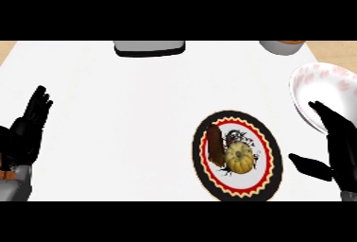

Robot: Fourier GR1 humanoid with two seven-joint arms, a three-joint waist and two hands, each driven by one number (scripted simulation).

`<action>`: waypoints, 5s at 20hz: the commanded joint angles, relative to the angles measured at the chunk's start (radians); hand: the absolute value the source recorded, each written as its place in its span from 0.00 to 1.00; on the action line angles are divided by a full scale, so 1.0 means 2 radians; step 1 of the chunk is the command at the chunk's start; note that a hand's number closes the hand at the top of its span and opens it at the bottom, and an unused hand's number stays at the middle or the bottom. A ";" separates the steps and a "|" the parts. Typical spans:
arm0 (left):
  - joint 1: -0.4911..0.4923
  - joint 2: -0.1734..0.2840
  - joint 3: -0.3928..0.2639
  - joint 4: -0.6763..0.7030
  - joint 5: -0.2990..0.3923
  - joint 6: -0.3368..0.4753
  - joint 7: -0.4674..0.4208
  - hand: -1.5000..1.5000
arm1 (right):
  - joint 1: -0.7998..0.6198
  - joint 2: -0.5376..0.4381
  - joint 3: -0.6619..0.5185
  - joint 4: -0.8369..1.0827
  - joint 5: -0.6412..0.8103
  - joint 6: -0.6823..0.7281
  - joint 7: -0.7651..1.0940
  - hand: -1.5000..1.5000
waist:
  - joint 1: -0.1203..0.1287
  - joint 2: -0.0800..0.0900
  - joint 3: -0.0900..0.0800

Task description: Pick the squash from the plate and place it in the bowl

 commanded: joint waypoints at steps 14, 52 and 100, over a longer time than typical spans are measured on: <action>-0.041 0.004 -0.010 -0.029 -0.003 -0.015 0.045 0.50 | -0.105 0.156 0.132 -0.158 0.205 0.341 0.360 0.00 | 0.047 0.019 0.004; -0.005 -0.008 0.004 -0.051 -0.010 -0.033 0.038 0.50 | -0.158 0.312 -0.017 0.114 0.156 0.538 0.362 0.00 | 0.046 0.018 0.007; -0.012 -0.048 0.057 -0.058 -0.061 -0.043 0.074 0.50 | -0.053 0.112 0.081 -0.057 0.086 0.405 -0.236 1.00 | 0.013 0.009 0.011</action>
